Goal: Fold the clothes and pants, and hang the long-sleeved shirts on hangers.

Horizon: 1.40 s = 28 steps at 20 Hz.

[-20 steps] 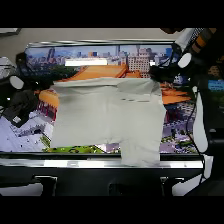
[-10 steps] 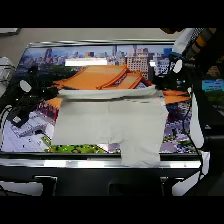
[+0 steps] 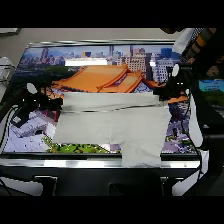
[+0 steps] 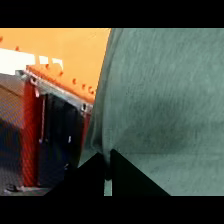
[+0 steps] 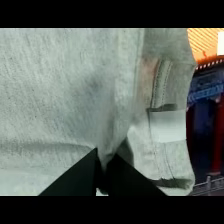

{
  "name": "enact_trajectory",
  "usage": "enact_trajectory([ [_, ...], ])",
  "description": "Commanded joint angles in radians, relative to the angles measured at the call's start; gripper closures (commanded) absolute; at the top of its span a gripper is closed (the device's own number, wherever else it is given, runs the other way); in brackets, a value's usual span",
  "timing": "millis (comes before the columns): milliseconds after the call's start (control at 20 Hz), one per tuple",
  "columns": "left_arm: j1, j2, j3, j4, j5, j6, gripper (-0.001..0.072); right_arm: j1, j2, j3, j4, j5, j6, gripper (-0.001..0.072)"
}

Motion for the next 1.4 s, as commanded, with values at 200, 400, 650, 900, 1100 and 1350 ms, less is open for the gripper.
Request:
enact_trajectory([
  [200, -0.016, -0.015, 0.0, -0.008, -0.059, -0.01, 0.0481, 0.001, -0.065, -0.006, 0.031, 0.07, 0.013, 0.0581],
  [400, 0.039, 0.041, 0.002, -0.008, -0.133, -0.004, 0.0104, -0.049, 0.013, -0.006, 0.089, 0.118, -0.099, 0.0232],
  [650, 0.166, 0.221, -0.1, -0.009, -0.224, 0.029, 0.0104, -0.322, 0.253, -0.232, 0.33, 0.172, -0.242, 0.0236],
  [900, 0.295, 0.434, -0.394, -0.189, -0.151, 0.029, 0.0105, -0.482, 0.579, -0.83, 0.385, 0.157, -0.262, 0.0235],
  [1100, 0.305, 0.498, -0.509, -0.225, -0.155, 0.033, 0.0105, -0.478, 0.703, -1.096, 0.44, 0.157, -0.25, 0.0236],
  [1350, 0.305, 0.498, -0.537, -0.244, -0.165, 0.033, 0.0104, -0.478, 0.746, -1.262, 0.511, 0.132, -0.241, 0.0316],
])
